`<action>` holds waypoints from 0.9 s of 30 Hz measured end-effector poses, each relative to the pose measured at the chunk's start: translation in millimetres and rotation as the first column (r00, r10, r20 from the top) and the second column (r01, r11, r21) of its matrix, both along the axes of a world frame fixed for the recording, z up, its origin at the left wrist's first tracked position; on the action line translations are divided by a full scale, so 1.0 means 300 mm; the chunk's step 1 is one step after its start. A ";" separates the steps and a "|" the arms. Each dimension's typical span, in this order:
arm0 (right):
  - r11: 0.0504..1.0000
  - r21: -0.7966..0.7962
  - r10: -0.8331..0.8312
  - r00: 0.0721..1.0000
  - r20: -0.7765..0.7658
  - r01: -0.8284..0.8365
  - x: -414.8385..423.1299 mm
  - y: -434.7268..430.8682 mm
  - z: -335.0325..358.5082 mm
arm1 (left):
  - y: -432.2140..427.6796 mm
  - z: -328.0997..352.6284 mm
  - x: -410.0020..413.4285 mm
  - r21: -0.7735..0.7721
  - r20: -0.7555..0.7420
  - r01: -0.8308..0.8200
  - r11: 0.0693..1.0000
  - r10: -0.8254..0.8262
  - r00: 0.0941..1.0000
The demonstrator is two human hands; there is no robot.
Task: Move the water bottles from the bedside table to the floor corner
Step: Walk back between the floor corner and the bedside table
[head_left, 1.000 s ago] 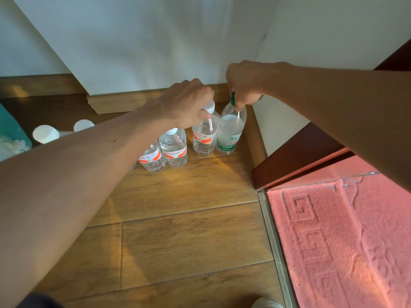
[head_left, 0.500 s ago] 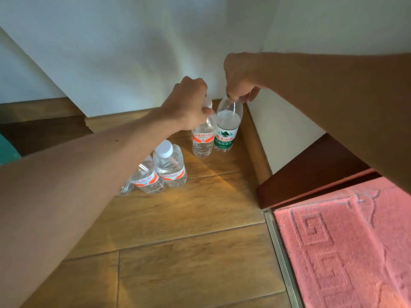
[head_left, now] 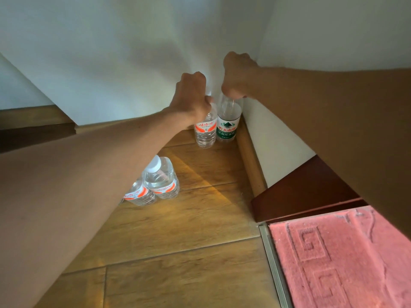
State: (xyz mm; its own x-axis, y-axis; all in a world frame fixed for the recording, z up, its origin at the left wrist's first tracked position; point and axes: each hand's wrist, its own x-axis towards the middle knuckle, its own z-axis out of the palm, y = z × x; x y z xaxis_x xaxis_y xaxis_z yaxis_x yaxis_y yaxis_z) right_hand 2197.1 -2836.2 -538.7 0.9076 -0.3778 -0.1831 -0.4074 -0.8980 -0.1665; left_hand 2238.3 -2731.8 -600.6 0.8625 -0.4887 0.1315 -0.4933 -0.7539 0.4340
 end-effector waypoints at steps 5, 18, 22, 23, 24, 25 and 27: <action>0.997 0.054 -0.058 0.997 0.048 0.055 0.017 -0.012 -0.011 | -0.027 0.017 0.007 -0.052 -0.022 -0.030 0.998 0.029 0.999; 0.989 0.098 -0.122 0.979 0.166 0.107 0.037 -0.039 -0.077 | -0.061 -0.007 0.036 -0.093 -0.056 -0.114 0.989 0.109 0.992; 0.987 0.101 -0.144 0.975 0.168 0.128 0.045 -0.040 -0.096 | -0.058 -0.031 0.041 -0.098 -0.072 -0.111 0.989 0.104 0.992; 0.987 0.096 -0.144 0.976 0.161 0.130 0.047 -0.039 -0.101 | -0.057 -0.034 0.042 -0.104 -0.073 -0.113 0.988 0.106 0.992; 0.988 0.088 -0.142 0.979 0.145 0.130 0.049 -0.039 -0.105 | -0.056 -0.034 0.044 -0.111 -0.078 -0.114 0.987 0.106 0.991; 0.988 0.079 -0.141 0.982 0.125 0.131 0.049 -0.039 -0.106 | -0.056 -0.032 0.045 -0.117 -0.087 -0.114 0.987 0.104 0.991; 0.988 0.068 -0.144 0.985 0.092 0.138 0.054 -0.041 -0.107 | -0.055 -0.024 0.049 -0.135 -0.113 -0.110 0.985 0.095 0.989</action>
